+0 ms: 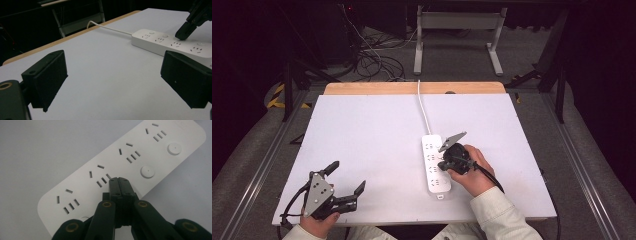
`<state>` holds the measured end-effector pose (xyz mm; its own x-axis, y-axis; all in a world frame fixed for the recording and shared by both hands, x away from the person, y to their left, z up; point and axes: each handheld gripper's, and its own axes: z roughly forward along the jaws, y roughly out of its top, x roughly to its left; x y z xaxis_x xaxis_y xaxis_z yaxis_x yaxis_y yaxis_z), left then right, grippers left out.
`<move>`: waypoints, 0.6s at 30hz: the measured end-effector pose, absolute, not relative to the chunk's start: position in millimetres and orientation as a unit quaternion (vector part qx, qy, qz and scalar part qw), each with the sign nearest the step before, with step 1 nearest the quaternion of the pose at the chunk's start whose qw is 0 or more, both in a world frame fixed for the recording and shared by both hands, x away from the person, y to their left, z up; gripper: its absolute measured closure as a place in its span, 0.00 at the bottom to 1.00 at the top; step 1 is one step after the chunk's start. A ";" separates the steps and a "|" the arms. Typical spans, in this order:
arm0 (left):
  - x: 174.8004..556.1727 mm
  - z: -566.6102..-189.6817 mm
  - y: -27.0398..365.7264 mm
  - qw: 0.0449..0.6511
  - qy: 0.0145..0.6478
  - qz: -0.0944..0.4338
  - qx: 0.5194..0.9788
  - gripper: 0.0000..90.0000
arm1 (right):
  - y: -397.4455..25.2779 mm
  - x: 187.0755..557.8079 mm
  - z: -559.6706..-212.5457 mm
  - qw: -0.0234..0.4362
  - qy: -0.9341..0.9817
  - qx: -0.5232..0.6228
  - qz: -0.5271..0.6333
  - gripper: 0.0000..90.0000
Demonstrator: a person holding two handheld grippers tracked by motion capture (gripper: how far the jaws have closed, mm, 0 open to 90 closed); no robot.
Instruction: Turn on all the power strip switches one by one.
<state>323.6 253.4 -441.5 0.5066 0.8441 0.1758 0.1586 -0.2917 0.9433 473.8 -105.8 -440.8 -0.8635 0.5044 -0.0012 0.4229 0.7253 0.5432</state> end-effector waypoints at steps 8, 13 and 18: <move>323.6 -441.6 253.3 0.484 0.348 0.355 0.721 0.08 | -107.7 474.6 -442.2 0.069 0.923 0.255 0.279 1.00; 323.5 -441.6 253.1 0.484 0.348 0.355 0.721 0.08 | -106.8 474.1 -442.8 0.071 0.924 0.256 0.276 1.00; 323.5 -441.6 253.0 0.483 0.347 0.356 0.721 0.08 | -106.2 473.6 -442.9 0.073 0.922 0.262 0.276 1.00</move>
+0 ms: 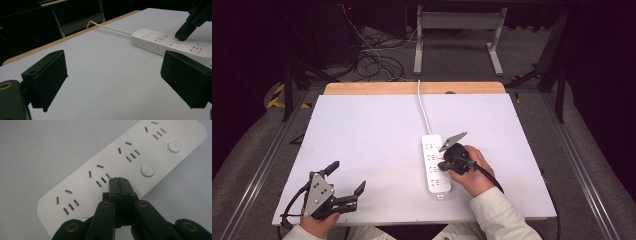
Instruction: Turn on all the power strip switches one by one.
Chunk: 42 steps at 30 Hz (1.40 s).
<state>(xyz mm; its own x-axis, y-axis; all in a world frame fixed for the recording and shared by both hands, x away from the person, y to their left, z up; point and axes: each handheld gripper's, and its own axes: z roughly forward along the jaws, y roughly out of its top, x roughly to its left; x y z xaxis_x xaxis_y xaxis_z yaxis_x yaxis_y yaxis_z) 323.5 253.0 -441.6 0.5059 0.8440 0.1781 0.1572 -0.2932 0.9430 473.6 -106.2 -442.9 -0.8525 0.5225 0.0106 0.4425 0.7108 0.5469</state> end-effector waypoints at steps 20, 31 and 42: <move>323.8 -441.4 253.7 0.484 0.348 0.356 0.720 0.08 | -107.5 462.6 -419.1 0.128 0.905 0.227 0.336 1.00; 324.4 -441.6 253.7 0.482 0.349 0.356 0.720 0.08 | -109.3 478.7 -419.7 0.128 0.896 0.245 0.347 1.00; 324.3 -441.6 254.0 0.483 0.350 0.355 0.720 0.08 | -107.8 494.5 -430.3 0.117 0.895 0.263 0.342 1.00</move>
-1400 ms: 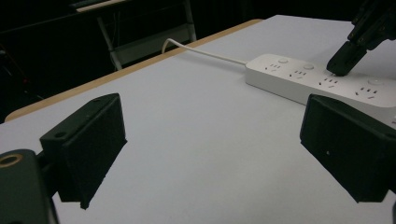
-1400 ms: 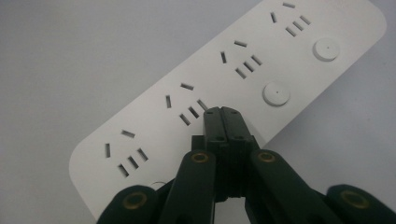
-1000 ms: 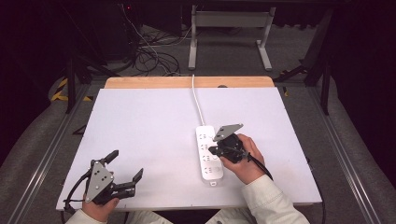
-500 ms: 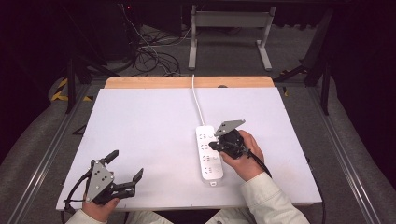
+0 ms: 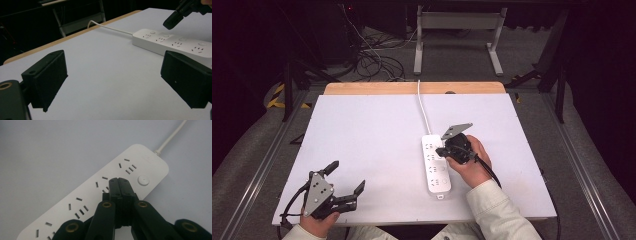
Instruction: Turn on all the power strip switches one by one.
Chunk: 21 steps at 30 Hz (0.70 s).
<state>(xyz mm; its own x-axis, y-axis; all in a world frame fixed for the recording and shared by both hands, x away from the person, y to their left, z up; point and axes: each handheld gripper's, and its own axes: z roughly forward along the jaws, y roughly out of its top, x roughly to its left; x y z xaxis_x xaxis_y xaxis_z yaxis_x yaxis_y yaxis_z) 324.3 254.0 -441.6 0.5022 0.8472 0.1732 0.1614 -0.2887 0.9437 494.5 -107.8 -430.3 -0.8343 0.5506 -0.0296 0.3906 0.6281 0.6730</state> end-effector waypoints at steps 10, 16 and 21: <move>324.3 -441.7 254.1 0.482 0.350 0.355 0.720 0.08 | -106.1 499.9 -437.3 0.114 0.899 0.269 0.326 1.00; 324.3 -441.7 254.0 0.482 0.350 0.355 0.720 0.08 | -104.3 500.6 -440.8 0.113 0.903 0.268 0.315 1.00; 324.3 -441.8 254.1 0.481 0.350 0.355 0.721 0.08 | -103.3 500.8 -442.6 0.114 0.904 0.269 0.312 1.00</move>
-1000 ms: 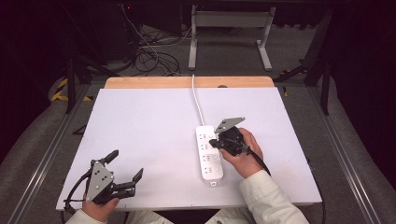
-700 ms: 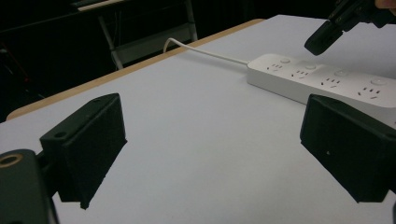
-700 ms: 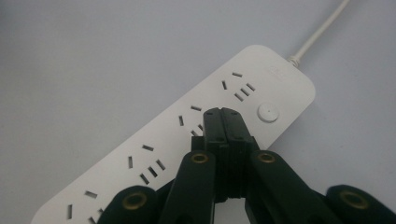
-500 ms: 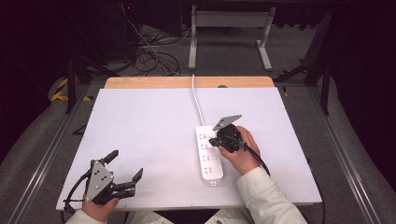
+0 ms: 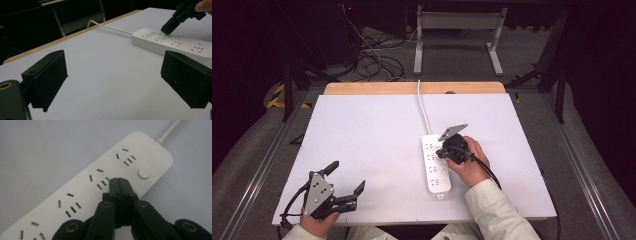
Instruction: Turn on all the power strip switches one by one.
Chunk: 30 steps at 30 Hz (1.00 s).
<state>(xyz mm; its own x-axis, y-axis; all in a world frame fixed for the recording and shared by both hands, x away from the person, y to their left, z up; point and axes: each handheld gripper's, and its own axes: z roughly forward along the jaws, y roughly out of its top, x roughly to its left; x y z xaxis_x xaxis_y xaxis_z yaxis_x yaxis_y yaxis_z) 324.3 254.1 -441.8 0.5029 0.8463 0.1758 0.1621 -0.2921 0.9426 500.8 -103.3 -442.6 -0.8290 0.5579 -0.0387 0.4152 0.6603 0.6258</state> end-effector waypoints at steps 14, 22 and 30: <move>323.7 -441.6 254.0 0.483 0.349 0.355 0.720 0.08 | -103.5 501.9 -445.2 0.108 0.904 0.275 0.310 1.00; 323.5 -441.6 253.7 0.483 0.349 0.355 0.720 0.08 | -101.3 501.3 -446.7 0.107 0.903 0.280 0.309 1.00; 323.1 -441.4 253.8 0.483 0.350 0.354 0.720 0.08 | -100.9 500.4 -447.8 0.110 0.901 0.286 0.308 1.00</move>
